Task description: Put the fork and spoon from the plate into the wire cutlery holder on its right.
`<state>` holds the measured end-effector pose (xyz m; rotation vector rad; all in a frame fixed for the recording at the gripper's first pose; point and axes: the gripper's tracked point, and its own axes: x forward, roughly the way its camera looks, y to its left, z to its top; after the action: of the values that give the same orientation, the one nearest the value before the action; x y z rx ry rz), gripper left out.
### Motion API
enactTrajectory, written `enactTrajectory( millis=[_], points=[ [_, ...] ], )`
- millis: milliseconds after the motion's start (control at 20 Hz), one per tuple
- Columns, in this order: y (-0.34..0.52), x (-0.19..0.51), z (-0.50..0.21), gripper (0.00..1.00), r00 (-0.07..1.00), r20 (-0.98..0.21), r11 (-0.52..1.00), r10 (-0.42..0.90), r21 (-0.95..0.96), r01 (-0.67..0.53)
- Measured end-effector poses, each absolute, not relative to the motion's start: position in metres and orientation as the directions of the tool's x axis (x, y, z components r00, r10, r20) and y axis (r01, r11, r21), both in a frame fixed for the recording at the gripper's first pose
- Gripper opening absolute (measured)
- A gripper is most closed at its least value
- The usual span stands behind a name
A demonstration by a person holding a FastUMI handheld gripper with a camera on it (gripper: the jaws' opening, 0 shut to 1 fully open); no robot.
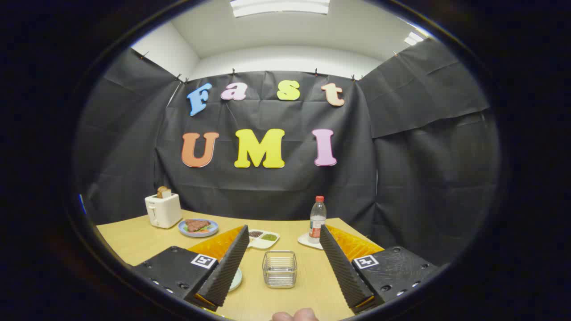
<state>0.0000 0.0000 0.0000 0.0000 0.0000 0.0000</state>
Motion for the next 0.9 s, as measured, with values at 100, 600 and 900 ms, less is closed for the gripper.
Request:
enactTrajectory(
  millis=[100, 600, 900],
  points=[
    [0.001, 0.001, -0.002, 0.95, 1.0, -0.008, 1.0, 0.005, 0.002, -0.005],
    [-0.002, -0.001, 0.006, 0.95, 1.0, 0.005, 1.0, -0.002, 0.014, 0.002],
    [0.004, -0.003, 0.008, 0.95, 1.0, 0.003, 1.0, 0.007, 0.01, -0.007]
  ],
)
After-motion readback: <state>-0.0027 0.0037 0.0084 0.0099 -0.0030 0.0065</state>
